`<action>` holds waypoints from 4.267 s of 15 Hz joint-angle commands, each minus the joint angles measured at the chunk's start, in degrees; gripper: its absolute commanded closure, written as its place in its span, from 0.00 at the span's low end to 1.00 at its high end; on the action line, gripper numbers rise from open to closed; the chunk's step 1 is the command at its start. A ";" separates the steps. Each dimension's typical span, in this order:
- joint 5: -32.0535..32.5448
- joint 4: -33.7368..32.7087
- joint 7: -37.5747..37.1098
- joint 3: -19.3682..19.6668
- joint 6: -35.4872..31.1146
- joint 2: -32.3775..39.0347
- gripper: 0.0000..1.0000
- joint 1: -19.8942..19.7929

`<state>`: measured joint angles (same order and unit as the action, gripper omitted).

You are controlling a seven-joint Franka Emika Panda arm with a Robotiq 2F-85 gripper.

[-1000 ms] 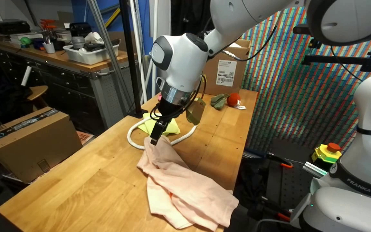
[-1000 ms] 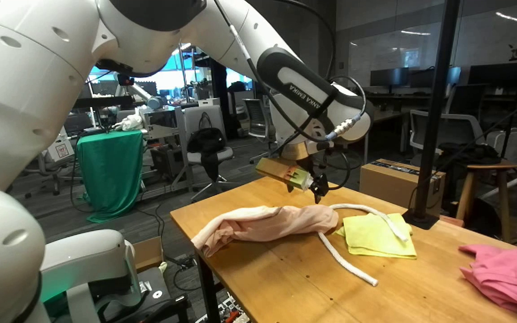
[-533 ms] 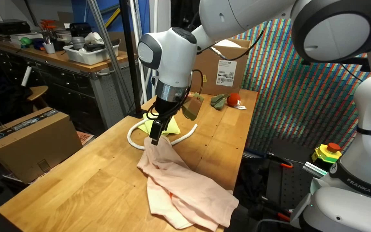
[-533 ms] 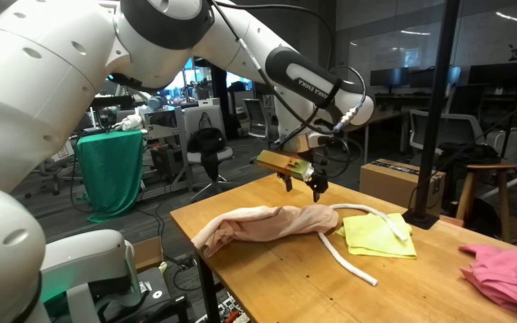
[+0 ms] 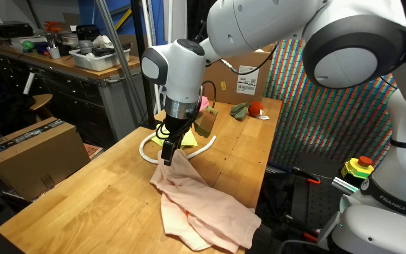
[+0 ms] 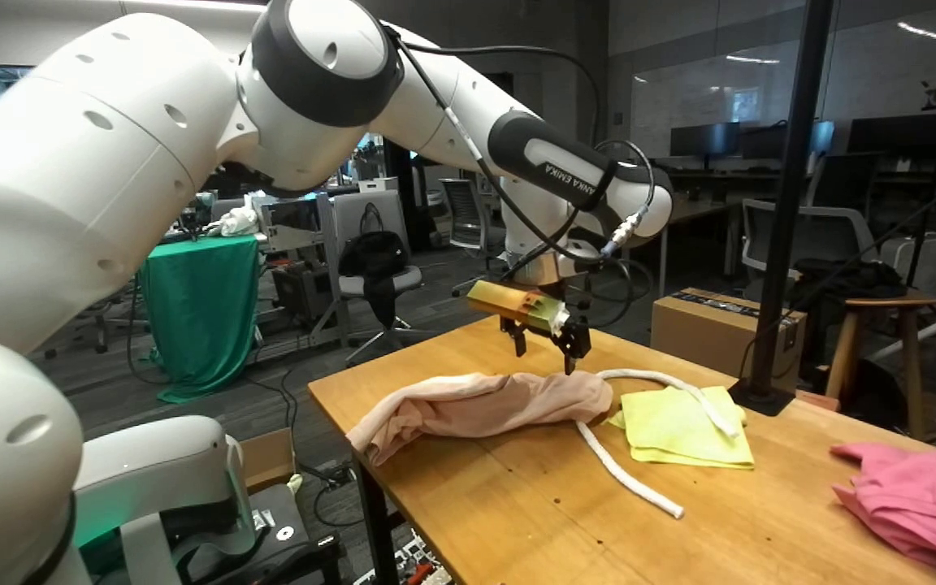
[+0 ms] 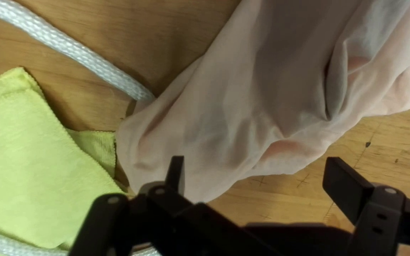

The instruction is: Spread the cloths and the objects across the table

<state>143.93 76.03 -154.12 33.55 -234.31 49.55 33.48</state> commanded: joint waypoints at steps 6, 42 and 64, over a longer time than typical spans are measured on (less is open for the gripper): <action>0.00 -8.38 -1.85 4.00 -3.66 7.56 0.00 0.03; 0.00 -13.75 -0.69 3.66 -6.67 12.07 0.92 -2.99; -0.01 -4.65 2.48 8.93 -4.18 5.02 0.94 6.65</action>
<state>143.92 67.40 -153.81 40.75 -238.55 57.42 37.10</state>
